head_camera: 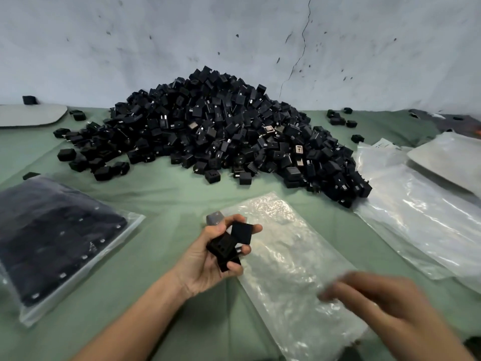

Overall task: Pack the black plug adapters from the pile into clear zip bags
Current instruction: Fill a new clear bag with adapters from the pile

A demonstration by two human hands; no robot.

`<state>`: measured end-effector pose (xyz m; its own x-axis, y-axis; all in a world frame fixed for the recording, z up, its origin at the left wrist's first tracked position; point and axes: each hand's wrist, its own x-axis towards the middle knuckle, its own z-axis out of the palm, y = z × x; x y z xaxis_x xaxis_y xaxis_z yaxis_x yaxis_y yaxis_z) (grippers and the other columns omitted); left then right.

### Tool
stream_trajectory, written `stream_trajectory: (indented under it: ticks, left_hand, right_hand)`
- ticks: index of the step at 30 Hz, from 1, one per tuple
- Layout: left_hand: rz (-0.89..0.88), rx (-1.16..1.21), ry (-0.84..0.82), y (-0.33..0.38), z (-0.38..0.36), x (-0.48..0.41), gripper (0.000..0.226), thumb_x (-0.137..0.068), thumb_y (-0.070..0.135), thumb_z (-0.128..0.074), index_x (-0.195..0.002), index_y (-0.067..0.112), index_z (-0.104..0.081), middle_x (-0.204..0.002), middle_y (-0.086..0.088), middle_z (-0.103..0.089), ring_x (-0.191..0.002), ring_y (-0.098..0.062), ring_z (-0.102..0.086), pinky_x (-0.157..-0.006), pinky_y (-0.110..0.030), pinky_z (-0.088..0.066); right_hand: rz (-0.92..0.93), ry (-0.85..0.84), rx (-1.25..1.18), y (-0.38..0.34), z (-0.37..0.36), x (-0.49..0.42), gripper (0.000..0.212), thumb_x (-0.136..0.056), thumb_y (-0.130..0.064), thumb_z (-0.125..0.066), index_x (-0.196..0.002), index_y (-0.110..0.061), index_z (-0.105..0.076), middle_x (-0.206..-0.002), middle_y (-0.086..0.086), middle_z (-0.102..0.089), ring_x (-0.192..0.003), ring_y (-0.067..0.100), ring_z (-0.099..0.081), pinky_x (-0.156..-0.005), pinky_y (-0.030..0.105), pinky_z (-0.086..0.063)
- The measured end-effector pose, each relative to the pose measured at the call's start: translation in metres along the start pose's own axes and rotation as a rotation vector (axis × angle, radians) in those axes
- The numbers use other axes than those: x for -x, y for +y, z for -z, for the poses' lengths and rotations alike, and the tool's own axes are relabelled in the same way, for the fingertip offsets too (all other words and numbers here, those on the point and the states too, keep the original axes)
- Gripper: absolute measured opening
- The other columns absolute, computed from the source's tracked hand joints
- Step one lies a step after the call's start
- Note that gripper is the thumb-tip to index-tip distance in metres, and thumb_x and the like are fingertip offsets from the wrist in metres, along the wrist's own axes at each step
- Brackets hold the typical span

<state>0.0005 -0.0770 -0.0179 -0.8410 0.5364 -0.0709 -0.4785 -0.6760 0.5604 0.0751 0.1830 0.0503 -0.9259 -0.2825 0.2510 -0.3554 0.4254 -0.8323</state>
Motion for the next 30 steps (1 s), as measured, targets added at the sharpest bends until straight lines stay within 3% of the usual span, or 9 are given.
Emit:
stream_trajectory:
  ticks: [2, 4, 7, 10, 16, 19, 21, 24, 30]
  left_hand:
    - [0.022, -0.025, -0.038, -0.003, 0.0, 0.001, 0.042, -0.068, 0.023, -0.084, -0.106, 0.017, -0.068, -0.128, -0.016, -0.059, -0.074, -0.018, -0.059, -0.049, -0.024, -0.048]
    - [0.02, -0.03, -0.032, -0.007, 0.001, 0.001, 0.042, -0.069, 0.024, -0.083, -0.107, 0.017, -0.068, -0.121, -0.016, -0.062, -0.074, -0.018, -0.059, -0.05, -0.024, -0.048]
    - [-0.025, -0.022, -0.005, 0.001, 0.004, 0.001, 0.045, -0.065, 0.023, -0.084, -0.106, 0.016, -0.069, -0.107, -0.015, -0.065, -0.073, -0.019, -0.059, -0.047, -0.024, -0.047]
    - [-0.068, 0.094, 0.058, 0.016, 0.007, 0.001, 0.048, -0.058, 0.018, -0.081, -0.104, 0.012, -0.069, -0.124, -0.021, -0.06, -0.073, -0.021, -0.059, -0.043, -0.023, -0.046]
    - [-0.211, 0.336, 0.184, 0.034, 0.016, 0.007, 0.028, -0.069, 0.019, -0.069, -0.097, 0.012, -0.072, -0.126, -0.02, -0.06, -0.085, -0.032, -0.069, -0.049, -0.033, -0.059]
    - [-0.243, 0.328, 0.23, 0.035, 0.016, 0.007, 0.023, -0.083, 0.023, -0.056, -0.095, 0.015, -0.074, -0.122, -0.021, -0.062, -0.091, -0.036, -0.069, -0.054, -0.039, -0.06]
    - [-0.256, 0.308, 0.249, 0.035, 0.015, 0.006, 0.022, -0.085, 0.022, -0.056, -0.093, 0.015, -0.075, -0.119, -0.022, -0.064, -0.093, -0.037, -0.069, -0.055, -0.04, -0.061]
    - [-0.276, 0.283, 0.289, 0.035, 0.014, 0.005, 0.019, -0.083, 0.022, -0.058, -0.09, 0.015, -0.075, -0.114, -0.023, -0.066, -0.09, -0.036, -0.07, -0.055, -0.04, -0.06]
    - [-0.233, 0.249, 0.304, 0.036, 0.016, 0.004, 0.029, -0.079, 0.036, -0.06, -0.098, 0.016, -0.069, -0.117, -0.022, -0.063, -0.084, -0.032, -0.07, -0.047, -0.033, -0.058]
  right_hand:
    - [-0.052, 0.043, -0.049, -0.019, -0.028, -0.02, 0.008, -0.082, -0.025, -0.07, -0.08, -0.028, -0.077, -0.091, -0.013, -0.072, -0.091, 0.003, -0.066, -0.073, 0.02, -0.051]
    - [-0.027, 0.036, -0.047, -0.015, -0.052, -0.035, 0.017, -0.084, -0.009, -0.068, -0.087, -0.025, -0.075, -0.1, -0.014, -0.069, -0.099, 0.0, -0.063, -0.074, 0.015, -0.05]
    - [-0.05, 0.076, -0.031, -0.006, -0.068, -0.069, 0.017, -0.087, -0.014, -0.068, -0.093, -0.029, -0.071, -0.102, -0.016, -0.067, -0.096, -0.001, -0.062, -0.075, 0.011, -0.048]
    - [-0.036, 0.112, 0.175, 0.007, -0.077, -0.138, 0.024, -0.088, -0.016, -0.063, -0.111, -0.024, -0.067, -0.116, -0.005, -0.061, -0.1, 0.01, -0.059, -0.087, 0.024, -0.048]
    - [-0.236, -0.11, 0.447, 0.053, -0.104, -0.25, 0.053, -0.095, -0.023, -0.055, -0.144, -0.032, -0.038, -0.156, 0.011, -0.013, -0.129, 0.033, -0.041, -0.107, 0.036, -0.035]
    - [-0.229, -0.148, 0.574, 0.068, -0.123, -0.262, 0.04, -0.095, -0.021, -0.053, -0.135, -0.021, -0.05, -0.147, 0.014, -0.029, -0.125, 0.033, -0.044, -0.103, 0.034, -0.037]
    - [-0.171, -0.043, 0.608, 0.073, -0.132, -0.26, 0.02, -0.092, -0.008, -0.053, -0.11, -0.013, -0.061, -0.13, 0.013, -0.04, -0.105, 0.032, -0.051, -0.088, 0.034, -0.044]
    - [-0.161, 0.019, 0.599, 0.072, -0.138, -0.254, 0.013, -0.087, 0.002, -0.053, -0.089, -0.012, -0.053, -0.114, 0.011, -0.037, -0.091, 0.028, -0.047, -0.074, 0.03, -0.04]
    - [0.003, 0.073, -0.044, 0.01, -0.131, -0.228, 0.035, -0.075, -0.008, -0.071, -0.1, -0.021, -0.049, -0.103, 0.002, -0.051, -0.079, 0.01, -0.049, -0.064, 0.013, -0.039]
